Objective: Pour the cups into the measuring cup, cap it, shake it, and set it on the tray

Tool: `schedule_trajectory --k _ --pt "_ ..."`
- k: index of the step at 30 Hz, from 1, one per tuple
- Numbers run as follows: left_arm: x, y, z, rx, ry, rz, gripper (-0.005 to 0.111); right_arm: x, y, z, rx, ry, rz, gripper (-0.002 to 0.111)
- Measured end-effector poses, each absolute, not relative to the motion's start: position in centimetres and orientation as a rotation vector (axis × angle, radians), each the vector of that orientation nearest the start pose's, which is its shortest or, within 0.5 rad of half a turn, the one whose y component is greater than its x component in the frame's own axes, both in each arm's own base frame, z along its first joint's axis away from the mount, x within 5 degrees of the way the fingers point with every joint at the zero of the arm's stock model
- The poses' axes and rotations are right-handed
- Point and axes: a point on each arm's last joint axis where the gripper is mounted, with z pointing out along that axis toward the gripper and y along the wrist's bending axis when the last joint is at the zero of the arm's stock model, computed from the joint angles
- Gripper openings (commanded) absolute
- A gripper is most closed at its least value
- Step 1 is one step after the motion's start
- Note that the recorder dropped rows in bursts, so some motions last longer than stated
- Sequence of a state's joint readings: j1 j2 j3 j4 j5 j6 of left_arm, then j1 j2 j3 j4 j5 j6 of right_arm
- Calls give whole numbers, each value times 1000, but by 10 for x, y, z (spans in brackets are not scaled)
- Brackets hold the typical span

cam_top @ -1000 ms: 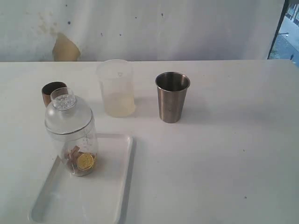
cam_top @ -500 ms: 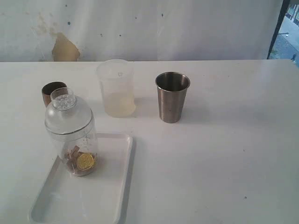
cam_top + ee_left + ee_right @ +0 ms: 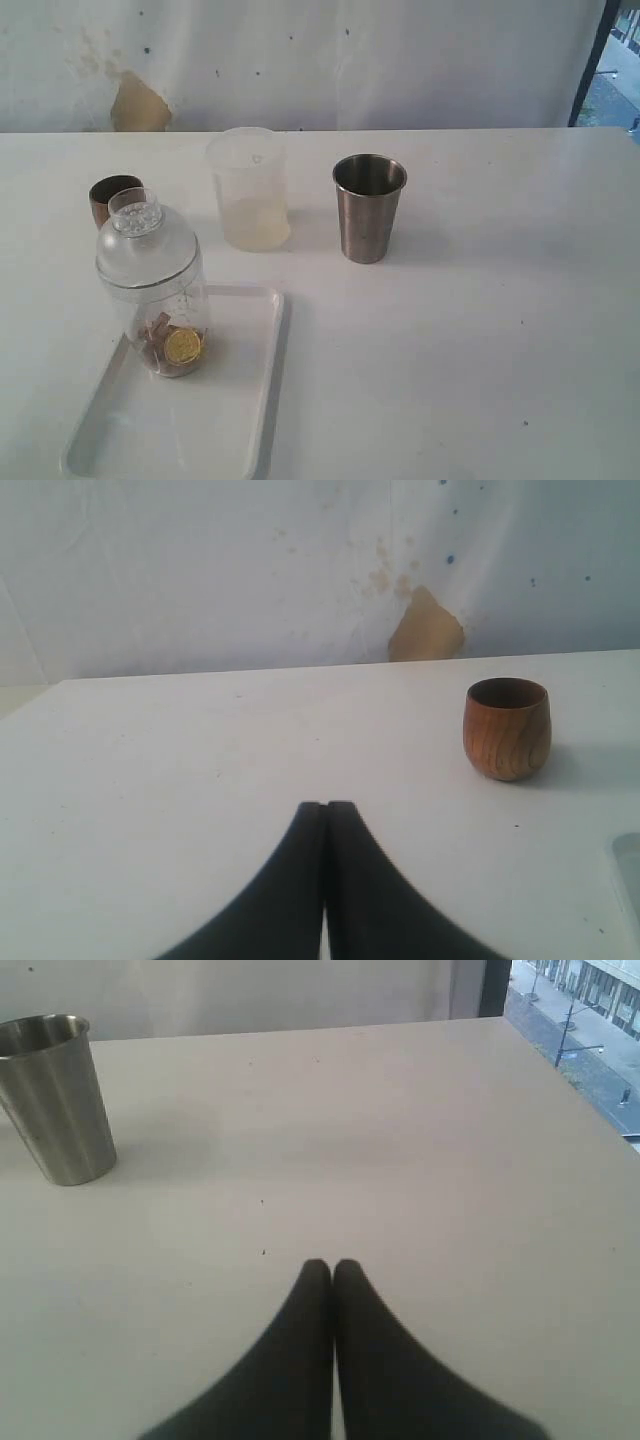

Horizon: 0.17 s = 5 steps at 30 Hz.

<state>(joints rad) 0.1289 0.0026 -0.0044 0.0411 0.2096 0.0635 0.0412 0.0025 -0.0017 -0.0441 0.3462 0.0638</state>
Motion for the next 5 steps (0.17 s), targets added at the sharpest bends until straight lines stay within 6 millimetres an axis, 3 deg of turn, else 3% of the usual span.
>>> schedule_trajectory --k 5 --pt "55 8 196 -28 1694 181 0 54 1 182 -7 1830 31 0"
